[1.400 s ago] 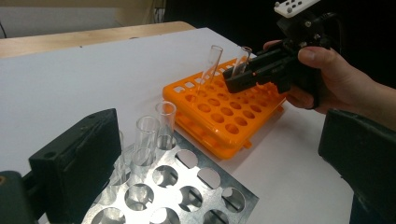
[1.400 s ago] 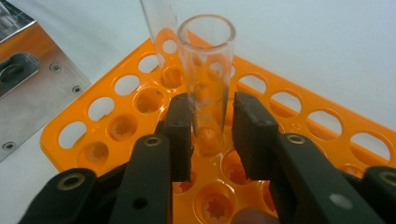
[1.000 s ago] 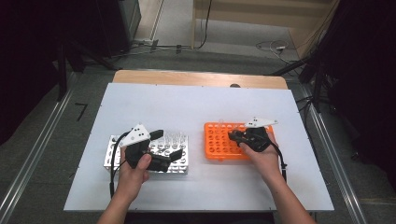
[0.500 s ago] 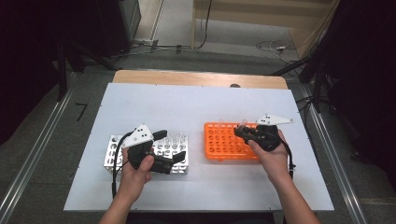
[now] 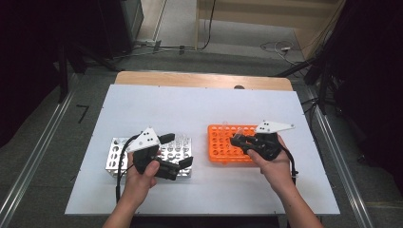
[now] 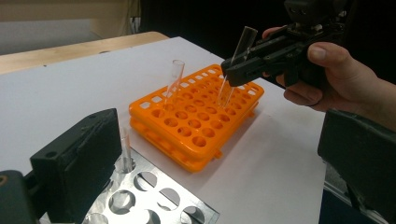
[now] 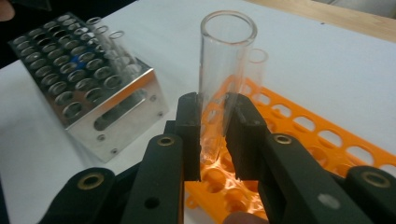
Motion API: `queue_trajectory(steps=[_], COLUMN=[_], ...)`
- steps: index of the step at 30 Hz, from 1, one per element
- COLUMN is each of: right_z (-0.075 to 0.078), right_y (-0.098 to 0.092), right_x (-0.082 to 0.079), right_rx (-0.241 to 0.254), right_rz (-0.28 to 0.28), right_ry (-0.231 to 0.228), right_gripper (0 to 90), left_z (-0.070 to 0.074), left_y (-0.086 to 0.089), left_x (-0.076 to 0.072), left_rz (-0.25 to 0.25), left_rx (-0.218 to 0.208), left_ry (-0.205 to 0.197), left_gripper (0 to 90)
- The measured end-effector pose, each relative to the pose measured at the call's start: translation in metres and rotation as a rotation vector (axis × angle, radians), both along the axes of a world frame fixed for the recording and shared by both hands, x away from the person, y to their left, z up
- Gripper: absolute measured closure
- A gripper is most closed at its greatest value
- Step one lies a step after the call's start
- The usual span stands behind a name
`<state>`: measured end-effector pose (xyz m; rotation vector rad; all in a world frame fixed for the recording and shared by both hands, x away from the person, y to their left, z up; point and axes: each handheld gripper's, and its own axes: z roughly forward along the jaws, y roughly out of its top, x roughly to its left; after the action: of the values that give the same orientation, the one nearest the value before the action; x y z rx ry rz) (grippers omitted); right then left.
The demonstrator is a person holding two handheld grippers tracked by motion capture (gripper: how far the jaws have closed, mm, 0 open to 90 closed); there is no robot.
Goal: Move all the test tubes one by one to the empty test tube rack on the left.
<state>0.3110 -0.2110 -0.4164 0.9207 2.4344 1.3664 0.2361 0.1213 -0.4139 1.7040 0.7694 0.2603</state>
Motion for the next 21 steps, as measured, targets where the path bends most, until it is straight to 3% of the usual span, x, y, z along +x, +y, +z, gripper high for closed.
queue_trajectory(steps=[10, 21], right_z=[0.002, 0.002], right_y=[0.018, 0.034], right_x=[-0.011, -0.021], right_rx=[0.003, -0.012], right_rz=[0.082, 0.144], right_ry=[0.013, 0.016], right_gripper=[73.2, 73.2], left_z=[0.002, 0.005], left_y=[-0.009, -0.029], left_x=[0.000, 0.001], left_rz=[-0.048, -0.027], left_rx=[-0.025, 0.024], left_ry=[0.011, 0.015], left_gripper=[1.8, 13.8])
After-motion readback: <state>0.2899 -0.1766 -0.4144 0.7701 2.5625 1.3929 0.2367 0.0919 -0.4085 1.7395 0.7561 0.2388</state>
